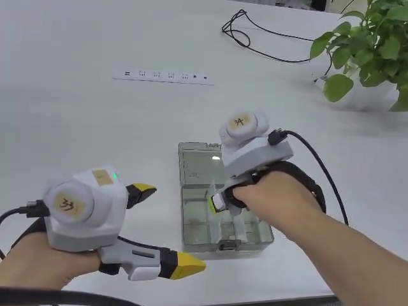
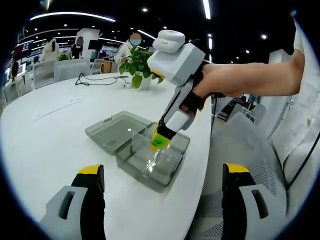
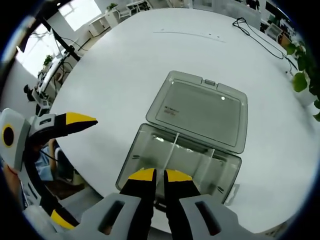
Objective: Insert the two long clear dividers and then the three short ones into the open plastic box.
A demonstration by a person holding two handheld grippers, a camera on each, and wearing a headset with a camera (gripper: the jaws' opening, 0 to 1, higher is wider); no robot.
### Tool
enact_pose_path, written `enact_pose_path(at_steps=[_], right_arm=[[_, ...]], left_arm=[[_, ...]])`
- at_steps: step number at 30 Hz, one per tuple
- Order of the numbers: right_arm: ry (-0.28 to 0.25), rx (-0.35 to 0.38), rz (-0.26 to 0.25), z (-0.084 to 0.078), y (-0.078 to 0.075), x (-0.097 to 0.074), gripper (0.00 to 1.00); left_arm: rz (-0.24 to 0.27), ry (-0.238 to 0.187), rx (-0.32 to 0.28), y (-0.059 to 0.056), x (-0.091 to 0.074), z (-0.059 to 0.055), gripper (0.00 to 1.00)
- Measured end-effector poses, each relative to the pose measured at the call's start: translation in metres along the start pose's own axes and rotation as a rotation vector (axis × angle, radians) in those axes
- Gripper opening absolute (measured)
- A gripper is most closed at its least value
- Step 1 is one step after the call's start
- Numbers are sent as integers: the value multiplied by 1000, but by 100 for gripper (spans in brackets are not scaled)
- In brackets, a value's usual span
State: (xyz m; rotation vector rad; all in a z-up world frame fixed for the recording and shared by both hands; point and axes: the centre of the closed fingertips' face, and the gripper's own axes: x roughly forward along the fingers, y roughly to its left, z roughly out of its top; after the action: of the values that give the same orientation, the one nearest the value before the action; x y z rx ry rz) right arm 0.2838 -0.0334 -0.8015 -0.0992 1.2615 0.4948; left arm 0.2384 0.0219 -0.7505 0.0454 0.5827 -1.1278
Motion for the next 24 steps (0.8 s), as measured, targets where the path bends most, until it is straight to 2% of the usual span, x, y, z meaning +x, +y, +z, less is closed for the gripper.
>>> enact_pose_path(at_steps=[6, 20, 24], right_arm=[[-15, 50, 35, -2, -1, 6, 8], [-28, 69, 69, -7, -2, 17, 9], [-41, 78, 87, -7, -1, 16, 9]], left_arm=[[3, 0, -4, 2, -1, -1, 100], [0, 11, 4, 4, 0, -5, 100], [3, 9, 3, 6, -1, -6, 100]])
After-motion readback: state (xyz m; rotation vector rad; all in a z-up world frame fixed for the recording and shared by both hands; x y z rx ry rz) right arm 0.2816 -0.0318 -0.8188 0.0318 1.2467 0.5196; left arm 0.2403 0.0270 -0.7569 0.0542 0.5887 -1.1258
